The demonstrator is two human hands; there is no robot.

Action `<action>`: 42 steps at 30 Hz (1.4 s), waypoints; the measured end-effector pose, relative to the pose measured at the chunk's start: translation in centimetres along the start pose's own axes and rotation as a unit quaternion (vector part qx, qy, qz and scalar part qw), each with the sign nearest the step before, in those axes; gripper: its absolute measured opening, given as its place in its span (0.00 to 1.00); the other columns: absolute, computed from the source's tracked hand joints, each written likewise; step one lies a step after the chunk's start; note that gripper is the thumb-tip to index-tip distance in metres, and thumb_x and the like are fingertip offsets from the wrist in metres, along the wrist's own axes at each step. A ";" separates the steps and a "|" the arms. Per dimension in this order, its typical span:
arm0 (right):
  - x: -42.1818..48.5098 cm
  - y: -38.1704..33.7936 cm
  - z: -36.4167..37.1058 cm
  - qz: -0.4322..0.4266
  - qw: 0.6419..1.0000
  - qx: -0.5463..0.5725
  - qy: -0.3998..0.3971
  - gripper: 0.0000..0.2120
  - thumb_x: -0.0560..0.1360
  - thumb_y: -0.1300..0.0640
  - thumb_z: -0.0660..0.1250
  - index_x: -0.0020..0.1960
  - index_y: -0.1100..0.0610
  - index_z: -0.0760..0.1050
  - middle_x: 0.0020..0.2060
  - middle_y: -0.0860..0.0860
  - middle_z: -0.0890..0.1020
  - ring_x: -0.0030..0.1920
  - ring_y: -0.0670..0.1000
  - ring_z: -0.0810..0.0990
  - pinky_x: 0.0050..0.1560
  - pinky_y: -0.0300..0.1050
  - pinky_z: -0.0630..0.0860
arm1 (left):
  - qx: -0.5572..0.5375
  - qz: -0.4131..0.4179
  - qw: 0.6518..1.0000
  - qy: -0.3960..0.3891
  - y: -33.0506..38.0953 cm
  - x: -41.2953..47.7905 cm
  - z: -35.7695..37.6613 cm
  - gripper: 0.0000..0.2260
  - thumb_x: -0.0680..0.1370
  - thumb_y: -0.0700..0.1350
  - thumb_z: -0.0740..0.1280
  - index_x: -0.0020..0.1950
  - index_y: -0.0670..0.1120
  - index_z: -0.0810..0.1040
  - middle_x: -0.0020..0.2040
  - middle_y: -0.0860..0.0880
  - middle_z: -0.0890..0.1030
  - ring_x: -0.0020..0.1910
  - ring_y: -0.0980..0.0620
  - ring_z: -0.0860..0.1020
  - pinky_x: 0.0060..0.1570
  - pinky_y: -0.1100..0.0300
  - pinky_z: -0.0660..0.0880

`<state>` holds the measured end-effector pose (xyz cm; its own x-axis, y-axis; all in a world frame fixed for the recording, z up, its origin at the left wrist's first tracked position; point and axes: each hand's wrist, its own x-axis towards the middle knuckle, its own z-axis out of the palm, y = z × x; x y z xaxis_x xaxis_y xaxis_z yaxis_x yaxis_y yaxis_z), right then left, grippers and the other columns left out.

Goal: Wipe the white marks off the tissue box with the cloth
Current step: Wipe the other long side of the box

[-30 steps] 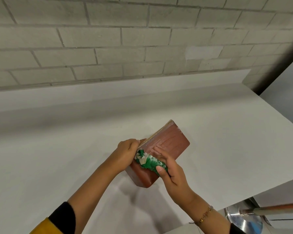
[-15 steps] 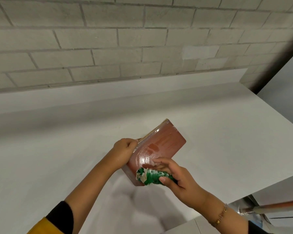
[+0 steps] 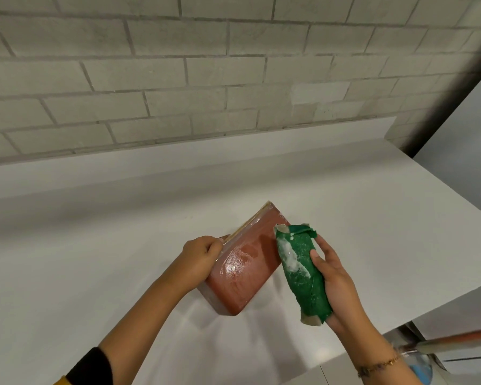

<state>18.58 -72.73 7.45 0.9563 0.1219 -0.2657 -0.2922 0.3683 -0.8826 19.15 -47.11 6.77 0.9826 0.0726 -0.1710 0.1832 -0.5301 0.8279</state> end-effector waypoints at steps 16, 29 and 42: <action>4.0 -0.1 -0.8 -0.092 0.990 -0.100 0.045 0.42 0.73 0.75 0.64 0.74 0.42 0.53 0.52 0.52 0.82 0.48 0.47 0.83 0.45 0.38 0.80 | 0.007 0.010 1.000 -0.011 0.6 -0.4 -0.3 0.17 0.80 0.46 0.53 0.33 0.49 0.73 0.36 0.50 0.77 0.37 0.50 0.75 0.38 0.57 0.69; 0.3 3.4 2.3 -0.041 0.983 -0.159 -0.078 0.44 0.73 0.75 0.64 0.74 0.40 0.49 0.51 0.53 0.85 0.51 0.54 0.83 0.53 0.51 0.79 | 0.008 -0.018 1.000 0.000 -0.1 0.0 -0.5 0.20 0.81 0.48 0.52 0.43 0.34 0.75 0.42 0.35 0.79 0.38 0.44 0.76 0.40 0.52 0.71; -4.1 3.9 2.9 0.097 0.967 -0.085 -0.217 0.41 0.68 0.77 0.66 0.70 0.43 0.61 0.56 0.63 0.81 0.54 0.64 0.80 0.55 0.56 0.76 | 0.015 -0.035 0.999 -0.026 -0.1 0.6 -0.9 0.21 0.81 0.49 0.52 0.43 0.36 0.77 0.44 0.36 0.80 0.47 0.37 0.79 0.50 0.43 0.75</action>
<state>13.49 -69.10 6.20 0.7779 0.5636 -0.2779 -0.4253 0.1469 -0.8930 19.70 -46.28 7.04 0.9645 0.0673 -0.2553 0.2493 -0.5503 0.7969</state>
